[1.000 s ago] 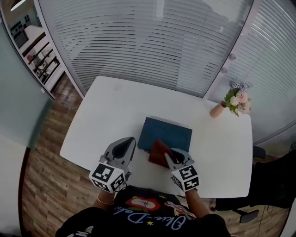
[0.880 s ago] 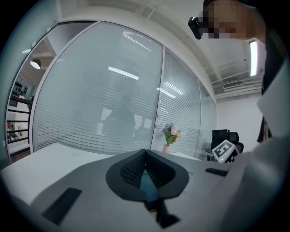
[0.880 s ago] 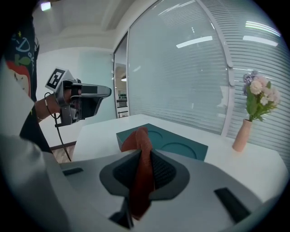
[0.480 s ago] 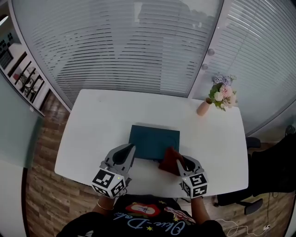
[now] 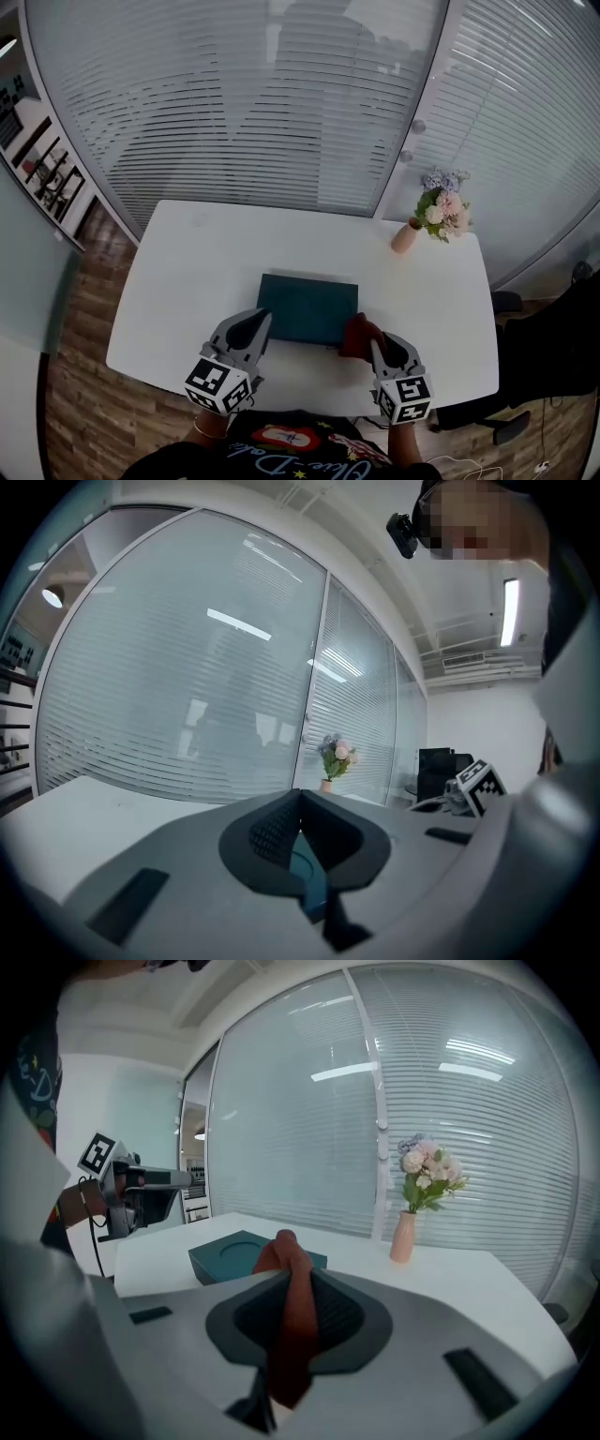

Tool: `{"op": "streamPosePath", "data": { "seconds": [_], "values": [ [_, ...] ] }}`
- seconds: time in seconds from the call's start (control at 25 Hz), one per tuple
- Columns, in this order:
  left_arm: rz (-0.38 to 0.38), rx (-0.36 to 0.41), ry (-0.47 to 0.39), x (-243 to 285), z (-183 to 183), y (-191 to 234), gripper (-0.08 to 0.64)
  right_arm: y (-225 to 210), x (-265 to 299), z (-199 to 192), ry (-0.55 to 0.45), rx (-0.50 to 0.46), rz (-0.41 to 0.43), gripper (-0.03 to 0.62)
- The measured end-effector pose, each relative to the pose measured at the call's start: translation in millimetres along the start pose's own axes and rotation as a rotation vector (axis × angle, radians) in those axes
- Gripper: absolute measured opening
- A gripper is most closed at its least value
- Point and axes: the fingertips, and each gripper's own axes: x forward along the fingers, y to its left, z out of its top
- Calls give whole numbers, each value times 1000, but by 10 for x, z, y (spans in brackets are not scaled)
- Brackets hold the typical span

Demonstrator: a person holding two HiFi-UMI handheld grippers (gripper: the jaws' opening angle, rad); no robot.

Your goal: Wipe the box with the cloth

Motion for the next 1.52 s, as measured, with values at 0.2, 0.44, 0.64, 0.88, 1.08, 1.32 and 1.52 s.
{"op": "streamPosePath", "data": {
  "seconds": [0.2, 0.44, 0.64, 0.88, 1.08, 1.32, 1.52],
  "values": [
    [8, -1, -3, -18, 8, 26, 3, 11, -62, 391, -139, 28, -16, 54],
    [18, -1, -9, -60, 27, 68, 3, 84, -111, 750, -283, 72, 2, 54],
    [30, -3, -16, -81, 41, 128, 3, 120, -56, 763, -281, 86, 18, 54],
    [32, -4, -21, -64, 44, 163, 3, 152, -18, 779, -270, 73, 36, 51],
    [29, -3, -22, -29, 47, 171, 3, 151, 13, 780, -271, 77, 38, 51],
    [39, -7, -21, -33, 44, 199, 3, 163, 45, 762, -259, 71, 44, 51],
    [47, -7, -20, -42, 29, 205, 3, 168, 61, 757, -261, 71, 52, 51]
  ]
}}
